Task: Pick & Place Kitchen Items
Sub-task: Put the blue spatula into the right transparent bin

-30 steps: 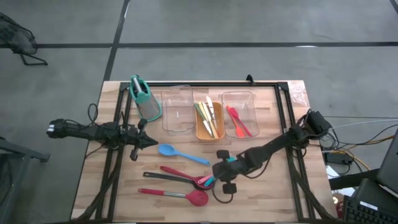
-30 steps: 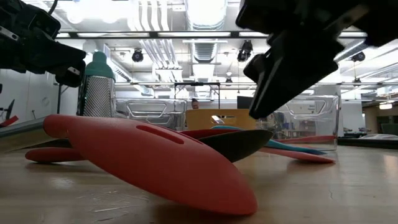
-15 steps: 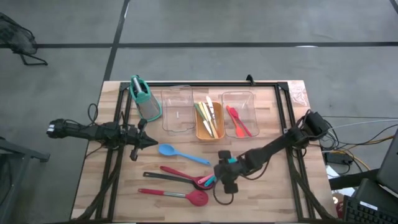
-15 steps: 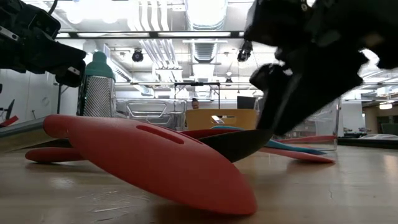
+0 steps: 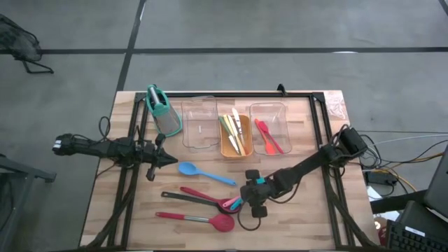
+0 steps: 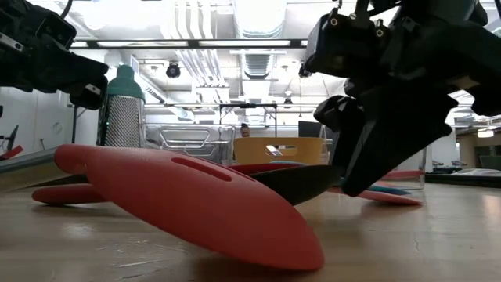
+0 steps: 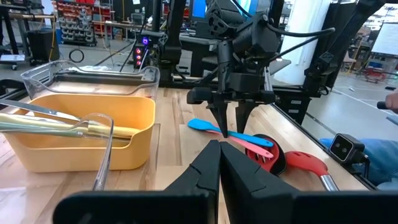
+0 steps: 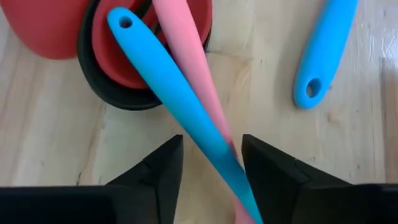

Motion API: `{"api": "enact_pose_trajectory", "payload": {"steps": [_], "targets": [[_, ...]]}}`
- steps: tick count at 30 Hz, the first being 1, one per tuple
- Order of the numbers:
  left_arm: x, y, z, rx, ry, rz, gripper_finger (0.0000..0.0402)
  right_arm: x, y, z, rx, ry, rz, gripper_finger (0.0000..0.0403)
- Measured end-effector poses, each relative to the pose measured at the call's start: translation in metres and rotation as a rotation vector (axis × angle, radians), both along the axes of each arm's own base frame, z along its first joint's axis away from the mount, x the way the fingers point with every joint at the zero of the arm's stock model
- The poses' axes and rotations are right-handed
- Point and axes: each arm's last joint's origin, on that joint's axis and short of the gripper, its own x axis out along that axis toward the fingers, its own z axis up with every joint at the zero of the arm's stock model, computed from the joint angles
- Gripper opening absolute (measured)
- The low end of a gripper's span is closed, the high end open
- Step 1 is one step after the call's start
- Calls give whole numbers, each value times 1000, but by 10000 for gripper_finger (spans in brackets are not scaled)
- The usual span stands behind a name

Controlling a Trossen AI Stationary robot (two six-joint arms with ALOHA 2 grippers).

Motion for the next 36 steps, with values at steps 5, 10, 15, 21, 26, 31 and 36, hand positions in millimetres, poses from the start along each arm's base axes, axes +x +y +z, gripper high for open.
{"api": "enact_pose_trajectory", "payload": {"steps": [5, 10, 15, 21, 26, 31, 36], "targets": [[0, 0, 0, 0, 0, 1, 12, 0, 0, 1, 1, -3, 0, 113], [0, 0, 0, 0, 0, 0, 12, 0, 0, 1, -3, -4, 5, 71], [0, 0, 0, 0, 0, 0, 12, 0, 0, 3, -2, -7, 5, 36], [0, 0, 0, 0, 0, 0, 12, -2, -1, 12, 13, -23, 1, 20], [0, 0, 0, 0, 0, 1, 12, -5, -4, 20, -13, -39, -32, 19], [0, 0, 0, 0, 1, 0, 12, -8, -7, 30, -35, -65, -91, 18], [0, 0, 0, 0, 2, 1, 12, -15, -14, 45, -90, -109, -198, 18]]}}
